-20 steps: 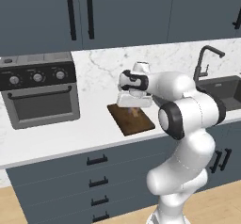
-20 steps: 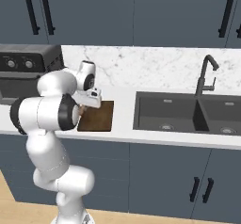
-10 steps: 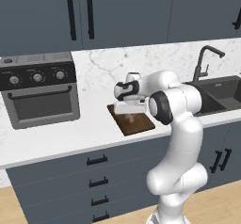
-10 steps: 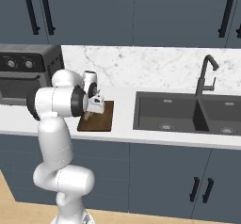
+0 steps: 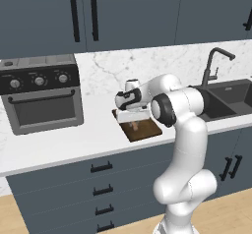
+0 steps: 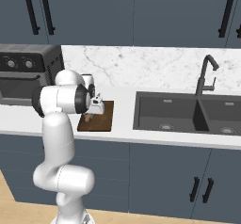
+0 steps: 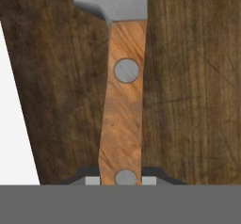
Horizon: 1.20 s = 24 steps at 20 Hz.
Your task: Pick up the knife from the drawer and place it on the cutting board. Then place the meat from the plate to the cutting board.
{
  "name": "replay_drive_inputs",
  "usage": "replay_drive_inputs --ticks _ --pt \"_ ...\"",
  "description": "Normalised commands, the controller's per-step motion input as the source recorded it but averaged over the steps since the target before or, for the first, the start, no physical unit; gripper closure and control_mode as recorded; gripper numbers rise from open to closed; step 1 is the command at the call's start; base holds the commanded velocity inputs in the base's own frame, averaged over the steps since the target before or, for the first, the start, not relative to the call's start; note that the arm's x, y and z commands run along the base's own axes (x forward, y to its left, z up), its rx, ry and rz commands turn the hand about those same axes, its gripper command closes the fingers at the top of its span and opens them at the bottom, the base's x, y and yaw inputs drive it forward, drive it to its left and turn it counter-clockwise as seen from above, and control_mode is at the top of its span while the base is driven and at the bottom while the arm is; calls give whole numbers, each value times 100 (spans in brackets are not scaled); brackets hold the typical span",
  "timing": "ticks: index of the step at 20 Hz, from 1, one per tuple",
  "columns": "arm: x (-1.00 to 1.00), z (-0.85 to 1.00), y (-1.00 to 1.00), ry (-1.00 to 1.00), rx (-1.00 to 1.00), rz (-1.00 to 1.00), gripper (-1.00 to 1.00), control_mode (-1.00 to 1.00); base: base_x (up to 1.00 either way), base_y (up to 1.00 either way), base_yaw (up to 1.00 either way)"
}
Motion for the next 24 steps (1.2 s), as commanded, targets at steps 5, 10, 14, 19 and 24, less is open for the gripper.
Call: replay_drive_inputs --ticks 5,10,14,19,24 --pt "0 -1 1 -1 -3 0 -100 -100 0 0 0" --pt "-2 3 0 -7 0 0 -100 -100 0 0 0" --pt "-33 43 -13 -11 0 0 -100 -100 0 0 0" --pt "-61 75 -26 -2 9 -2 -100 -100 0 0 0" --pt "-78 94 -38 0 11 0 -100 -100 0 0 0"
